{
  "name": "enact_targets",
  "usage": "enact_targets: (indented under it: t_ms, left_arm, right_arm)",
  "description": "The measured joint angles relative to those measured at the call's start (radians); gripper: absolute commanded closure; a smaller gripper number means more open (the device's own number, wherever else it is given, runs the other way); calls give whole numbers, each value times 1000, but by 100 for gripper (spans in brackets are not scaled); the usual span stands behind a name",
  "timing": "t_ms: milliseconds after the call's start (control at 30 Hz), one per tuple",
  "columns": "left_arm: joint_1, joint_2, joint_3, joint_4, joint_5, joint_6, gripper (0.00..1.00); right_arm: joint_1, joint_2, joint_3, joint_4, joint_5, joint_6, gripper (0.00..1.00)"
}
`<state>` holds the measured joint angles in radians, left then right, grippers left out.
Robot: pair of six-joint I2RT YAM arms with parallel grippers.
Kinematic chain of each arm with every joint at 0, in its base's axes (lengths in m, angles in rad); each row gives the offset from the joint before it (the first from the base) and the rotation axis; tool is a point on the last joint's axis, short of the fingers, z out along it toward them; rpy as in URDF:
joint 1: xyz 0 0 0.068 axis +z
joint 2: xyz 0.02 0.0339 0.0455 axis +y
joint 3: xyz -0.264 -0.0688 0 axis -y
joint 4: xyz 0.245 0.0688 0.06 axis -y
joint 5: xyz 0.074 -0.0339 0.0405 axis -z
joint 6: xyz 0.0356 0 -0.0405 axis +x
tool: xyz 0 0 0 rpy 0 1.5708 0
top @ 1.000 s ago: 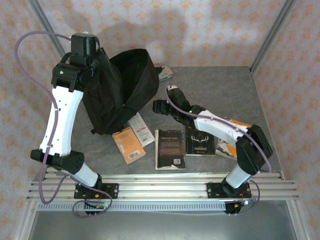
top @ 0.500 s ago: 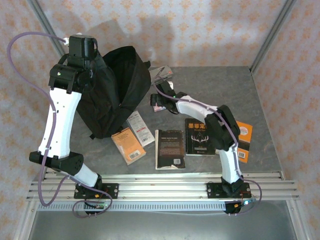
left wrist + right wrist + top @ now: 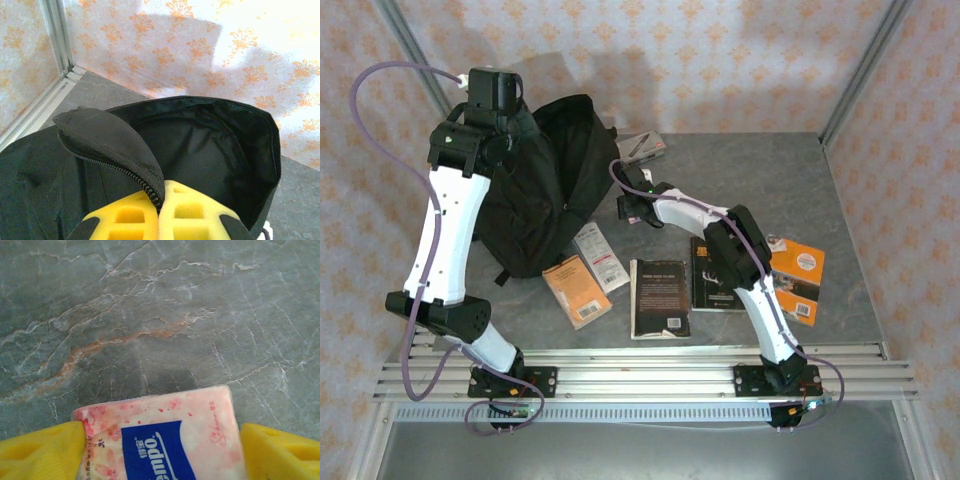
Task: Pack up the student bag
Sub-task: Pick up the personal item from the top-center of the table.
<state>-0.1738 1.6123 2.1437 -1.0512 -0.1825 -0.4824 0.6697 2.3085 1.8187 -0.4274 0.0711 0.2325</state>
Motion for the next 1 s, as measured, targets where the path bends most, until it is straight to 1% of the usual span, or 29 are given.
enact_targets:
  t_ms: [33, 133, 200, 300, 500, 600, 767, 833, 1000]
  left_arm:
    - [0, 0, 0, 0, 3, 0, 100]
    - [0, 0, 0, 1, 15, 0, 100]
    - [0, 0, 0, 1, 19, 0, 100]
    - [0, 0, 0, 3, 27, 0, 100]
    - [0, 0, -1, 8, 53, 0, 100]
    - [0, 1, -3, 15, 78, -5, 100]
    - [0, 8, -7, 32, 137, -19, 100]
    - [0, 15, -12, 42, 164, -20, 100]
    - [0, 33, -22, 59, 217, -26, 100]
  right_arm:
    - [2, 0, 0, 0, 0, -3, 43]
    - [2, -2, 1, 7, 0, -2, 53]
    - [1, -6, 0, 9, 0, -2, 58]
    - [1, -30, -25, 15, 0, -5, 60]
    - [-16, -138, -147, 16, 0, 6, 72]
    - [-42, -216, -209, 16, 1, 18, 86]
    - [-81, -376, -306, 17, 27, 28, 91]
    - [-89, -449, -339, 15, 48, 34, 94]
    - [-90, -612, -357, -3, 121, 37, 97]
